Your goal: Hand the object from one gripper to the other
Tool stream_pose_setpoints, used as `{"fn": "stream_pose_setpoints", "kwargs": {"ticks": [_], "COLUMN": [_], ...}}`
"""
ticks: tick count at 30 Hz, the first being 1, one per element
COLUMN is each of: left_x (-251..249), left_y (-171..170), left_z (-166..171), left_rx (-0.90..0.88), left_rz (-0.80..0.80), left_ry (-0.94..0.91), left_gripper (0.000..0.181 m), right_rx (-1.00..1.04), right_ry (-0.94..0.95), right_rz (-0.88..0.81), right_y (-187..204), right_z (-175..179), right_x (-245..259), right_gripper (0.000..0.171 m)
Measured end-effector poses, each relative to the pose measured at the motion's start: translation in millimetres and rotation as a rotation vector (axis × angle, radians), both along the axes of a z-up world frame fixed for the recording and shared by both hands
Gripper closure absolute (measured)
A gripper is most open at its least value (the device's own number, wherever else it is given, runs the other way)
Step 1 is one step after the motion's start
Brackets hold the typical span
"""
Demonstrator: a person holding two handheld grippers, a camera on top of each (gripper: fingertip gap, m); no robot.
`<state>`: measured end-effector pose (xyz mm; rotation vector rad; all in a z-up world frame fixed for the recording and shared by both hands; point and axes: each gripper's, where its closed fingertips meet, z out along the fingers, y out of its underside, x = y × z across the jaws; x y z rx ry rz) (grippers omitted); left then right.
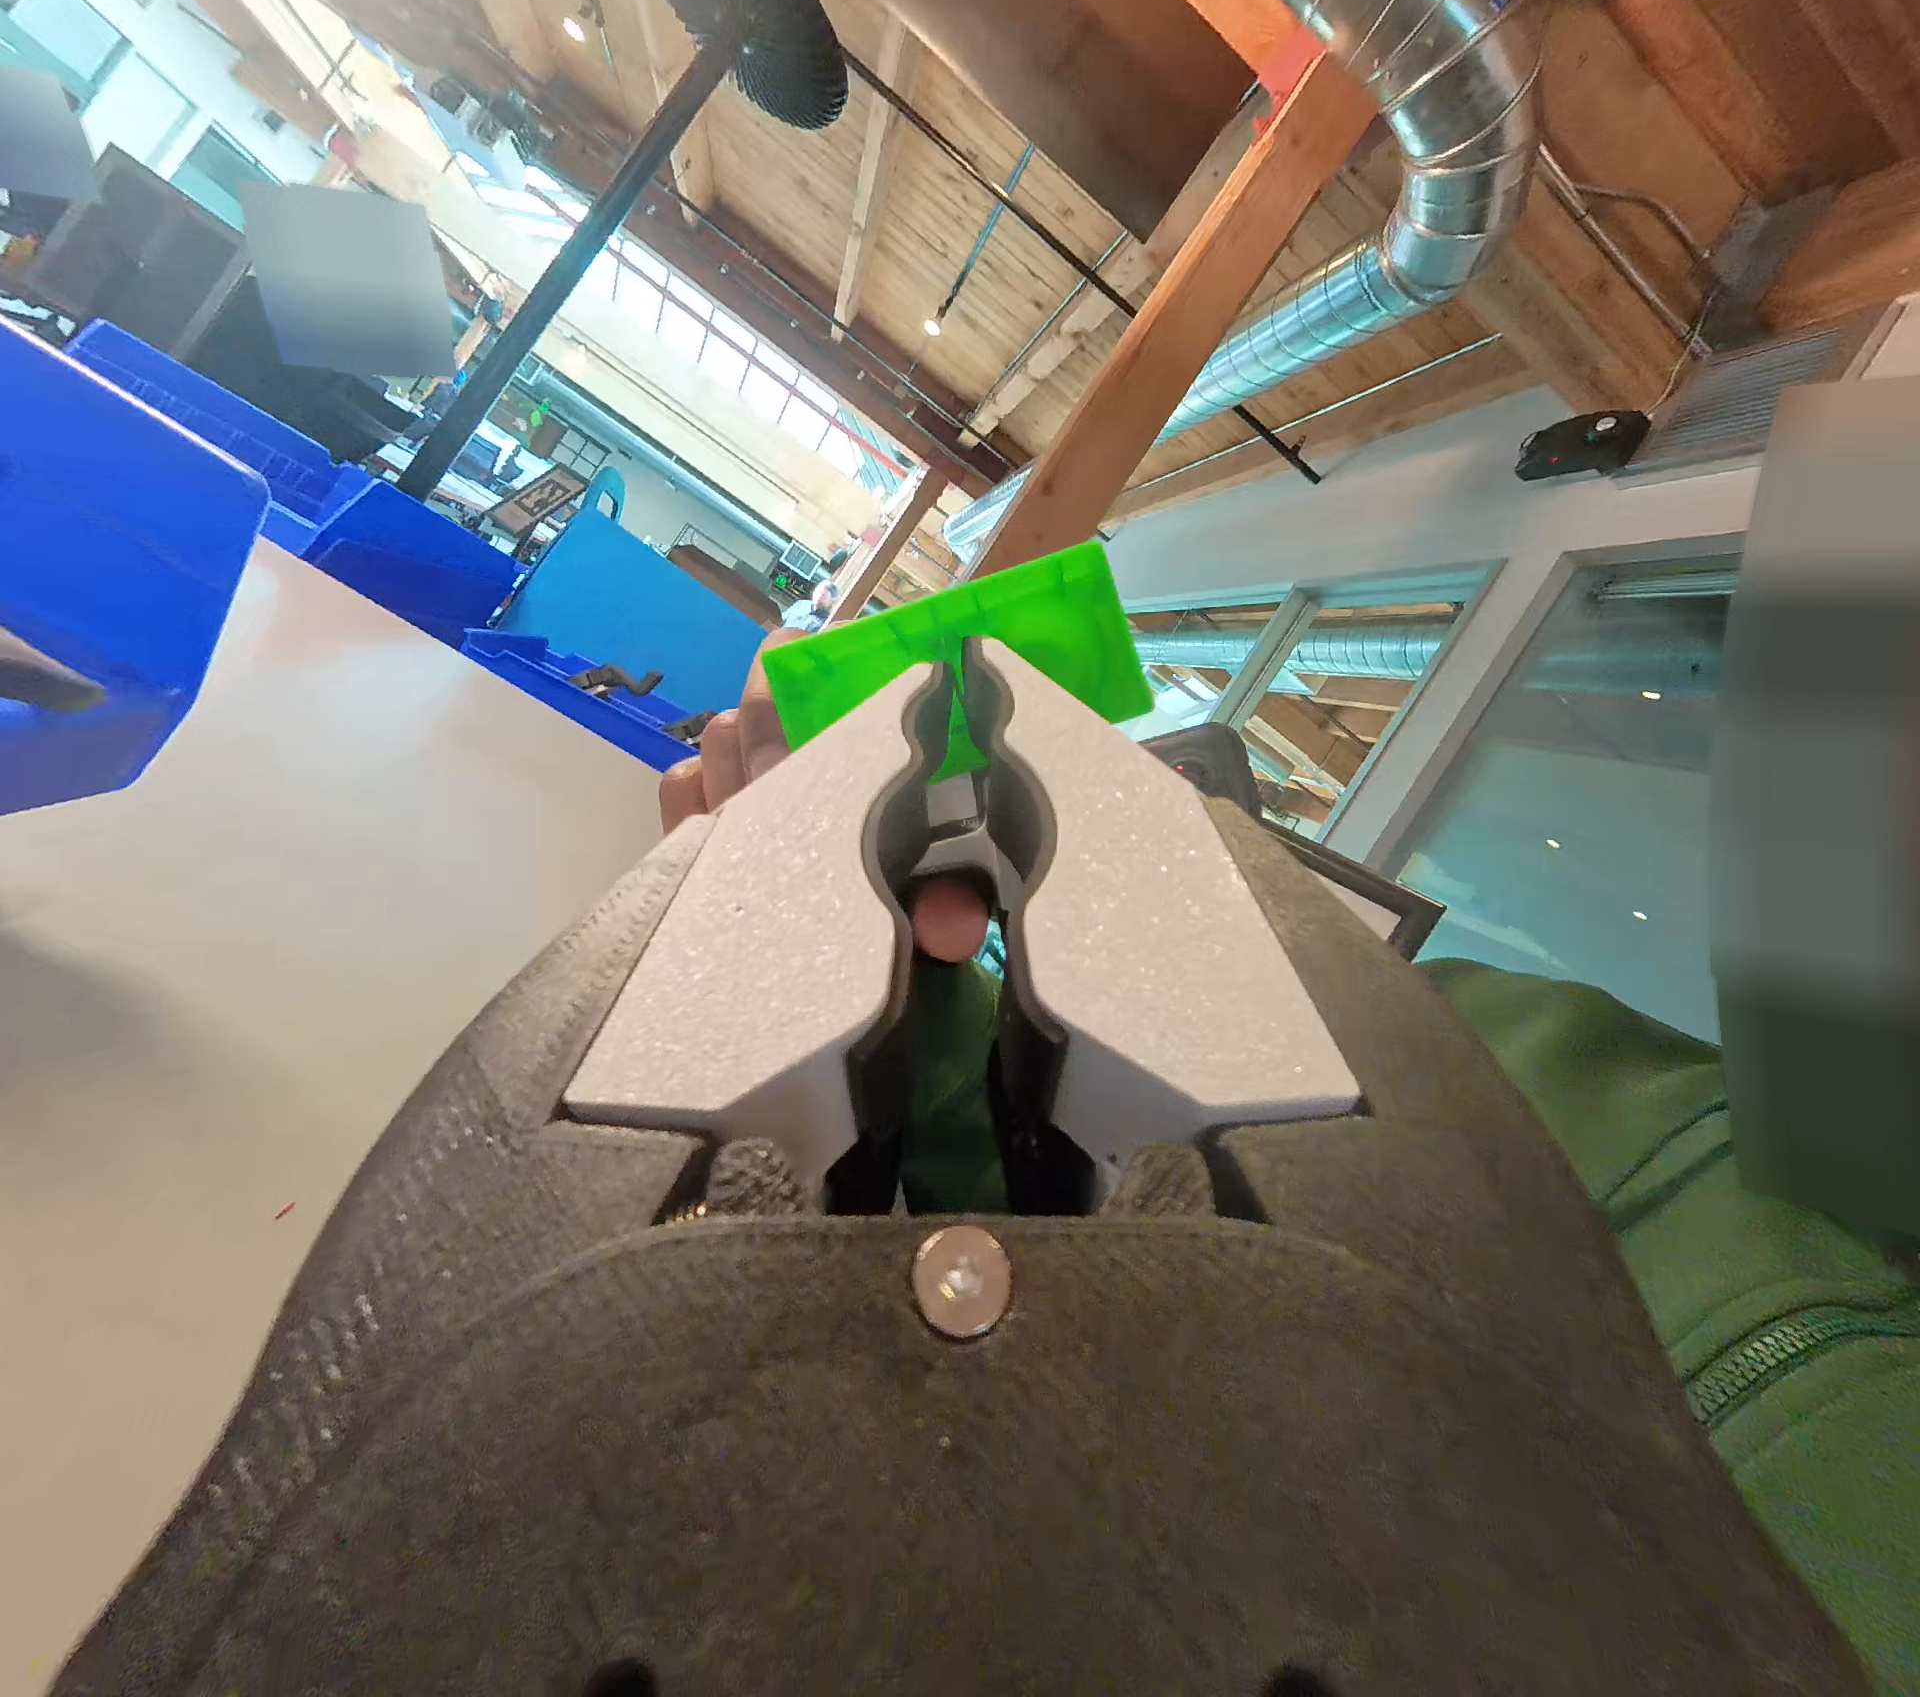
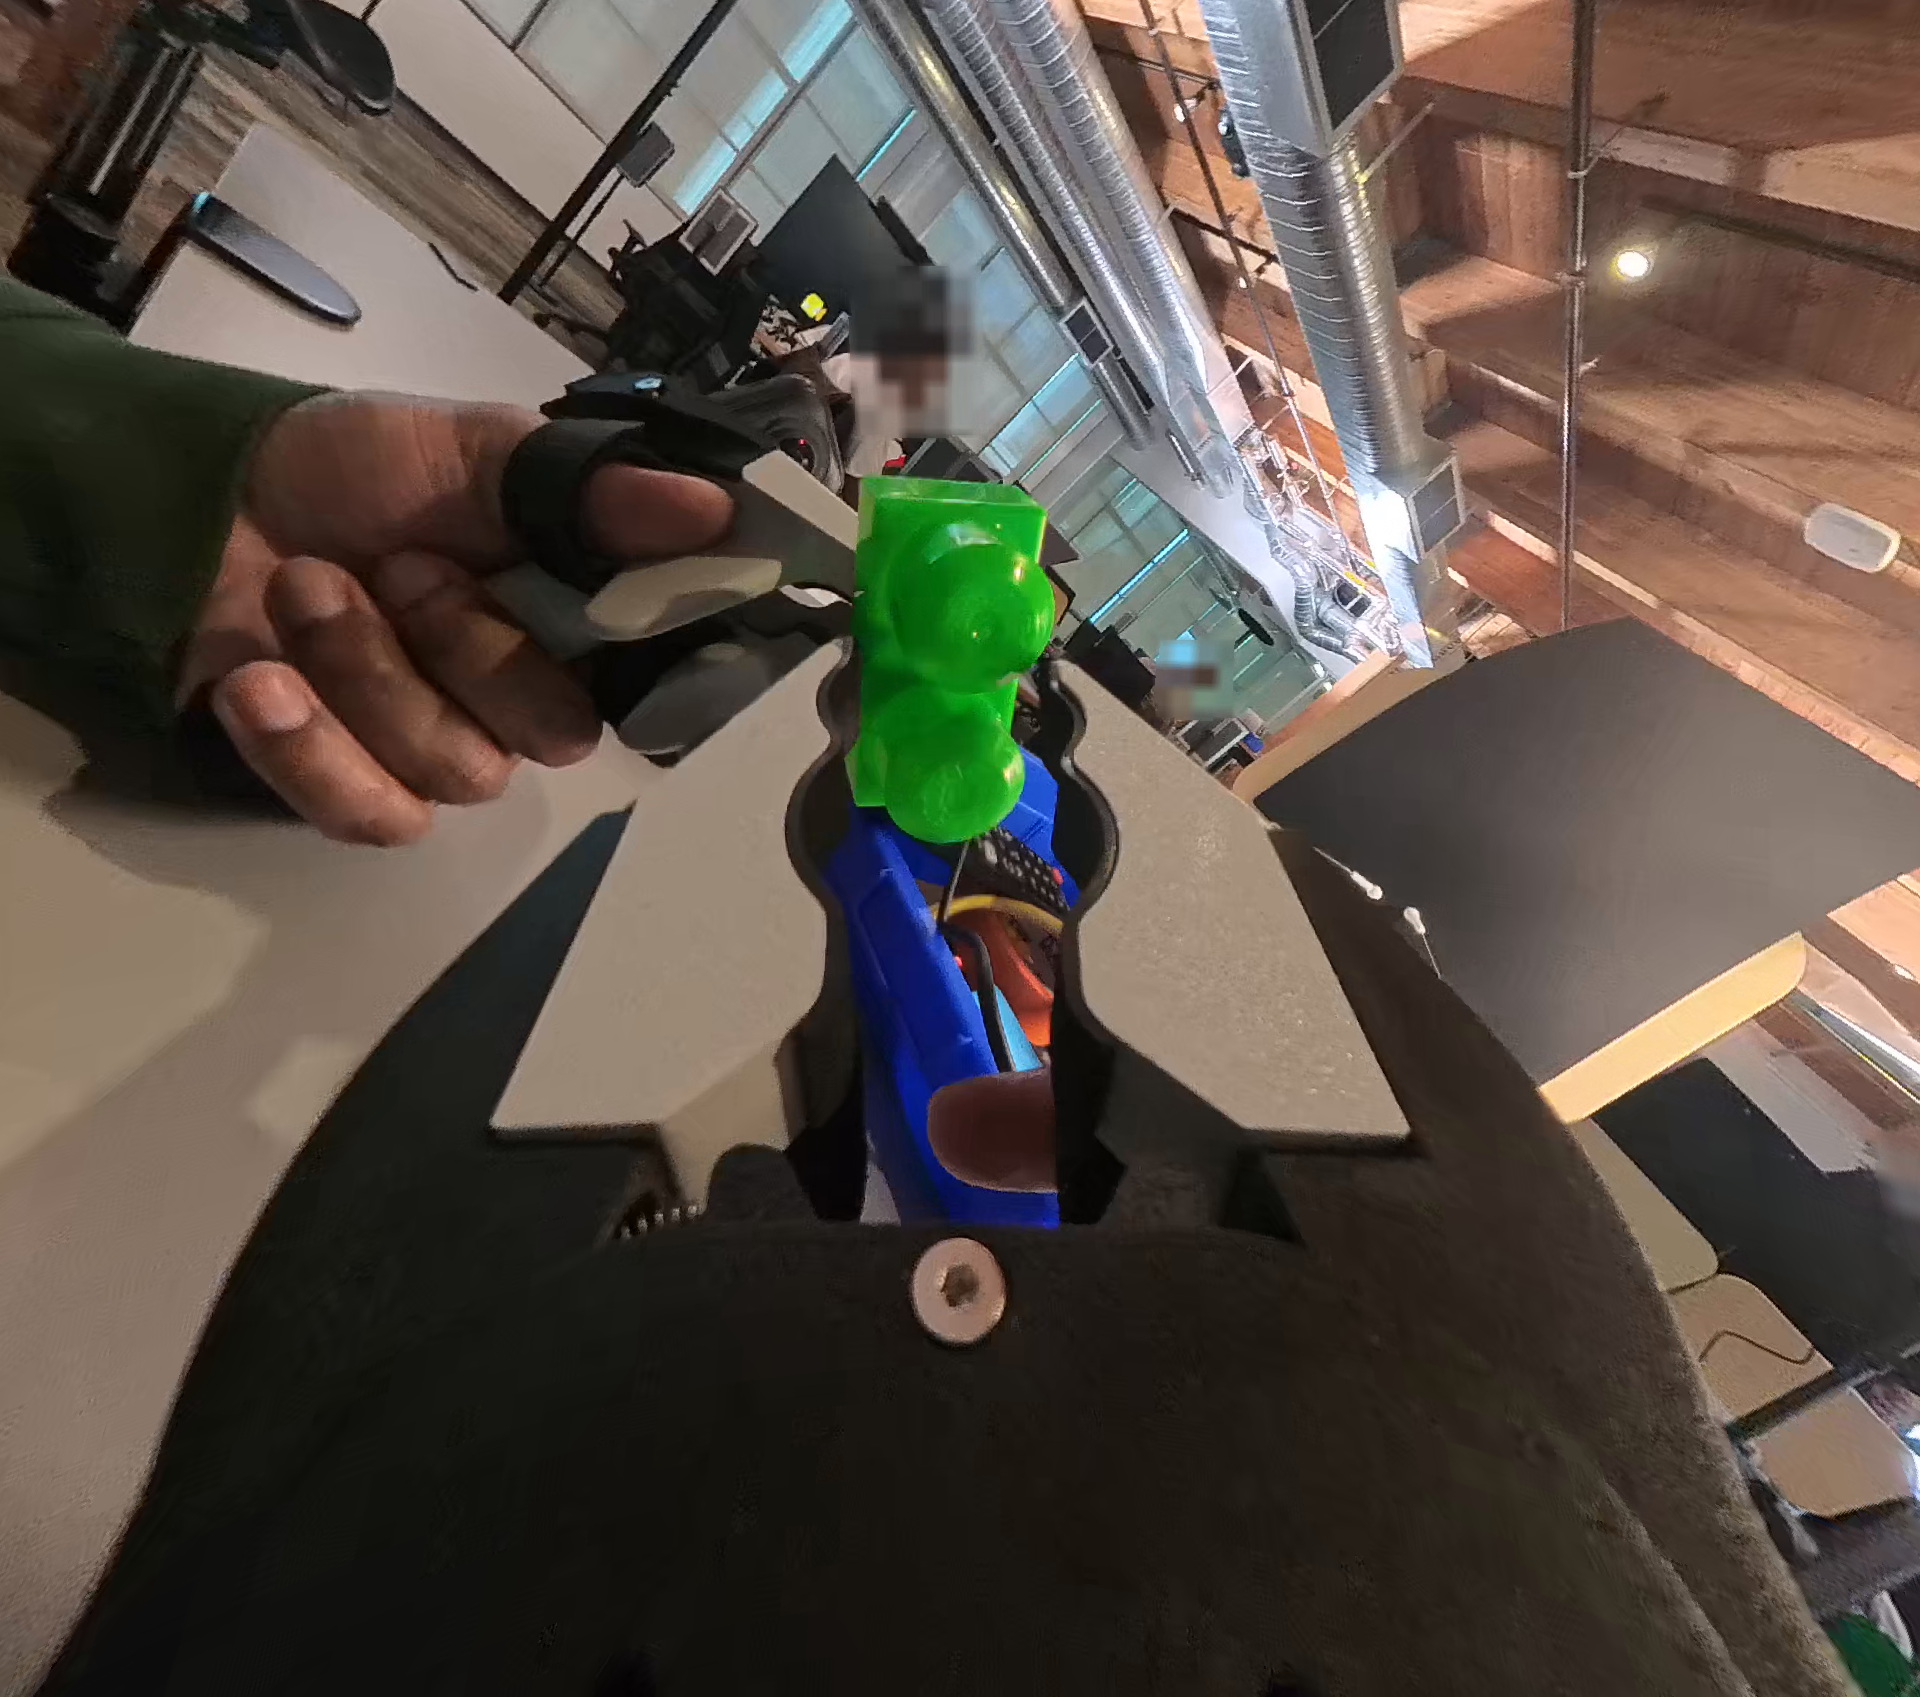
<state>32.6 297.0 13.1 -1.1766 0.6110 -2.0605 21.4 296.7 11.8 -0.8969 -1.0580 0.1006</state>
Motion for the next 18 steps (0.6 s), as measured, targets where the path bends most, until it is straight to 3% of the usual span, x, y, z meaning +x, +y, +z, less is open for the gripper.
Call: {"fn": "stream_pose_setpoints", "kwargs": {"ticks": [18], "left_x": [7.0], "left_y": [-1.7], "left_z": [-8.2], "left_rx": [0.012], "left_rz": [0.004], "left_ry": [0.065], "left_gripper": [0.179], "right_rx": [-0.031], "right_ry": [-0.056], "right_rz": [0.027], "right_y": [-0.1], "right_z": [-9.8], "right_x": [8.7], "right_gripper": [0.154]}}
